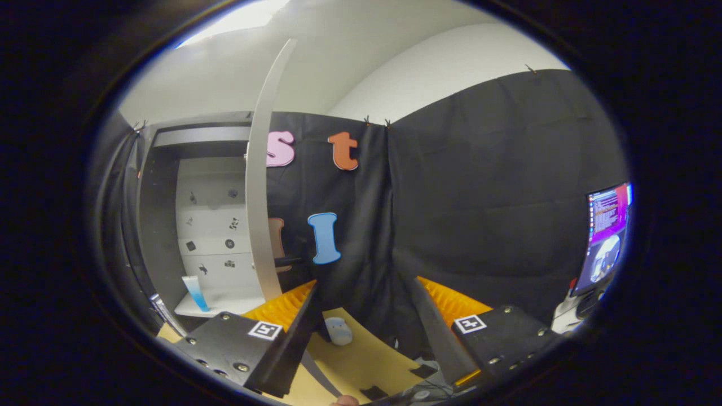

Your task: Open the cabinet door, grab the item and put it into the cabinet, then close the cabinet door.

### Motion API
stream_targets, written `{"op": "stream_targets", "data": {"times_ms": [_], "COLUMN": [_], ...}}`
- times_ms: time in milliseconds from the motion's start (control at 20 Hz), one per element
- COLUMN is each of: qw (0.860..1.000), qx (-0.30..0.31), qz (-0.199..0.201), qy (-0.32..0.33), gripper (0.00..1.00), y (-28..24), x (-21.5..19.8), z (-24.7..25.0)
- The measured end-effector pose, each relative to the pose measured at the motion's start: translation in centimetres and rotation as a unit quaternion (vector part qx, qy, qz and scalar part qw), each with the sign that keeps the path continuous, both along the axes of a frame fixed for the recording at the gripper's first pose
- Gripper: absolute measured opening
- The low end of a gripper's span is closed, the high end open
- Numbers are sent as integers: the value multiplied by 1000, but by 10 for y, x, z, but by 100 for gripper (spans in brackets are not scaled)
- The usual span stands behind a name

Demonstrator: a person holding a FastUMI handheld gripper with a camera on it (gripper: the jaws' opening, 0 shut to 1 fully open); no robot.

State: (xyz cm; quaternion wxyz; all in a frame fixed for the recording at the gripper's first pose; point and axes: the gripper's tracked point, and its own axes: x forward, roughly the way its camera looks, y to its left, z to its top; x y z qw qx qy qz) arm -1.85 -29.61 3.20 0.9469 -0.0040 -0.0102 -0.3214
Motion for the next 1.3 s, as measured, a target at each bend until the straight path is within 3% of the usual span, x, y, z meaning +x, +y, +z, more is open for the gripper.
{"op": "stream_targets", "data": {"times_ms": [150, 300, 600, 1300], "qw": [1000, 1000, 1000, 984], "qx": [-12, -10, -4, 42], "qz": [-5, -9, 20, 172], "qy": [3, -1, -4, 28], "gripper": [85, 85, 85, 85], "y": [10, 20, 69, 211], "x": [6, 3, 14, 84], "z": [1, -1, -3, -35]}}
